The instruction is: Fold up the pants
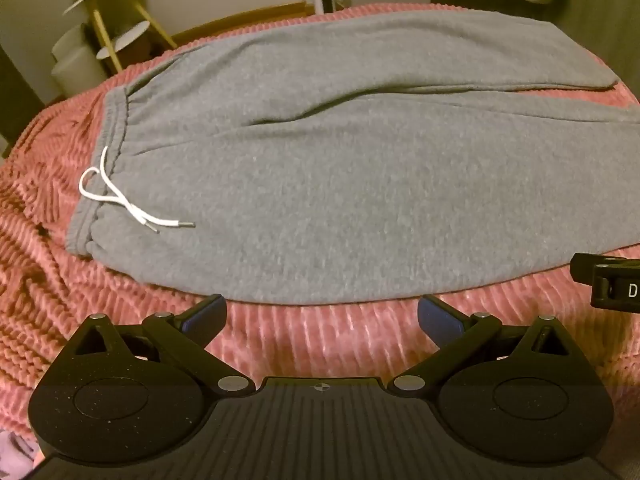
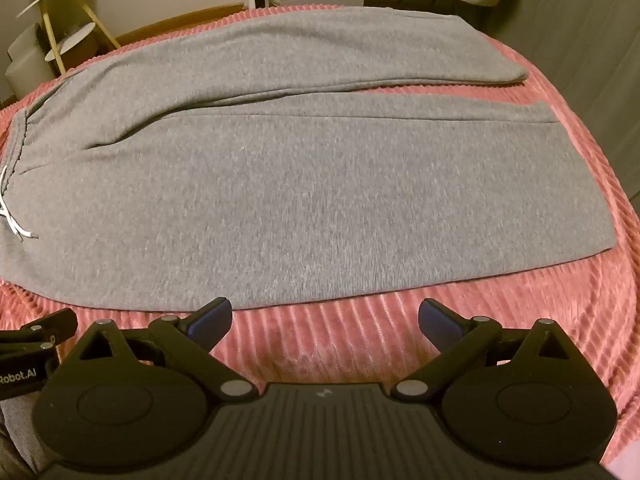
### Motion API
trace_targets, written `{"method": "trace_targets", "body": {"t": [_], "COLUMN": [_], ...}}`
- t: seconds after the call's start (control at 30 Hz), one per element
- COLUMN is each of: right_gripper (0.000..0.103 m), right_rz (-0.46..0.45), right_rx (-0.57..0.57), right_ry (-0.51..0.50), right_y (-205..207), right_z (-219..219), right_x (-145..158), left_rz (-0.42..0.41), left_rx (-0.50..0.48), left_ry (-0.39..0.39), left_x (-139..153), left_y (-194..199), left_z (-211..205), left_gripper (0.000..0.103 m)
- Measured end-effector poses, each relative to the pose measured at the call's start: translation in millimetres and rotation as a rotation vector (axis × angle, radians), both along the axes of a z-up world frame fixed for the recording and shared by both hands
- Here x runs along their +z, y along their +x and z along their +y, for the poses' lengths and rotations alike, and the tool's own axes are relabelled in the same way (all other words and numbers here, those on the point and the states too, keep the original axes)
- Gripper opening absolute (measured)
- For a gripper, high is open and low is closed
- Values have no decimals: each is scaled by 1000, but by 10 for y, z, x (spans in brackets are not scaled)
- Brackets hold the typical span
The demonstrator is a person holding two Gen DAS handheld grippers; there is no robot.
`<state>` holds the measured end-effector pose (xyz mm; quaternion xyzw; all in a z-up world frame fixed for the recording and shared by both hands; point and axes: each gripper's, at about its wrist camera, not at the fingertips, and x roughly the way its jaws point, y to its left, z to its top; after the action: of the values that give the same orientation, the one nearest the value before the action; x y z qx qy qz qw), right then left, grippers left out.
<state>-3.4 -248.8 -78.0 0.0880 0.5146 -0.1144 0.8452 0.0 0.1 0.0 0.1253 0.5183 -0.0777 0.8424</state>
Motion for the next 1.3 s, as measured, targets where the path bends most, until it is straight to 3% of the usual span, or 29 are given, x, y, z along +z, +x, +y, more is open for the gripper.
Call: {"method": "trace_targets", "body": {"t": [0.9,1.3], "right_gripper": [100,100], "right_rz": [5,9], "right_rx": [-12,-14], "right_ry": [-17,-24], "right_y": [25,26], "right_z": [24,30], "right_x": [-31,-65], "left_rz": [6,-67], "left_rx": [-19,-26], "left_ry": [5,56], "left_x": [-10,-14], "left_y": [-32,-44], "left_z": [-45,-93], "left_gripper": [103,103]}}
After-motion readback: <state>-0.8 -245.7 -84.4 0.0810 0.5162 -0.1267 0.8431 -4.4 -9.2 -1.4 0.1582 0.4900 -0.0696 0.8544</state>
